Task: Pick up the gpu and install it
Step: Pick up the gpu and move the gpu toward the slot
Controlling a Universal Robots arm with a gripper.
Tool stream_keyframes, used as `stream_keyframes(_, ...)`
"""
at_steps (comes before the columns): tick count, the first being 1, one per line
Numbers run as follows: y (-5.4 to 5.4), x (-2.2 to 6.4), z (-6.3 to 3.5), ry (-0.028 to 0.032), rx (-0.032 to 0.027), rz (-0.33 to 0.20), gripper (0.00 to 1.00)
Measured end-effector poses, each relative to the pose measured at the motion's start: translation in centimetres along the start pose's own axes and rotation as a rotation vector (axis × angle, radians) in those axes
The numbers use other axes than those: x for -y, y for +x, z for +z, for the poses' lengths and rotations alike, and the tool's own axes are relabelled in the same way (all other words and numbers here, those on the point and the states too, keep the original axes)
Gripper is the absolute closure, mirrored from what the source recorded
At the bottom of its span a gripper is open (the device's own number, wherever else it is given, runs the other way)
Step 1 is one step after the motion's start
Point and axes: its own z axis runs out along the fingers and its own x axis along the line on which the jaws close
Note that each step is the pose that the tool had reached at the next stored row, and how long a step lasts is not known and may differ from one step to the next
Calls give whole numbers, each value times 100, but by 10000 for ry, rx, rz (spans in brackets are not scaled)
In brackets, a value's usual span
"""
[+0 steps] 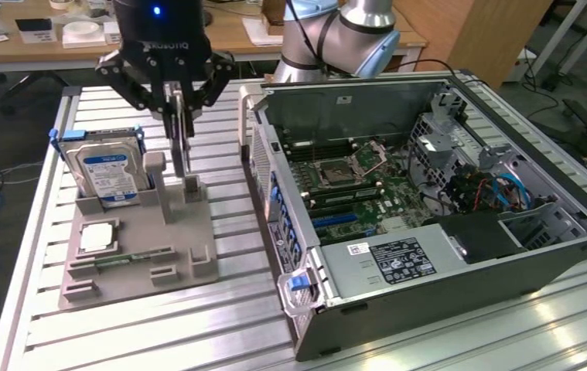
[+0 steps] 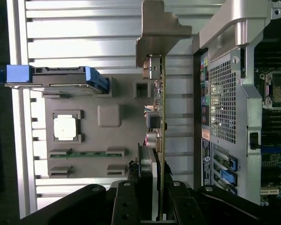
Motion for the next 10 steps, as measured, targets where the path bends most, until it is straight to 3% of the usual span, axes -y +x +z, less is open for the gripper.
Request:
stream_keyframes(5, 0, -6, -183, 0, -2, 1, 72)
stream_keyframes(10, -1, -5, -186, -18, -3, 0, 72)
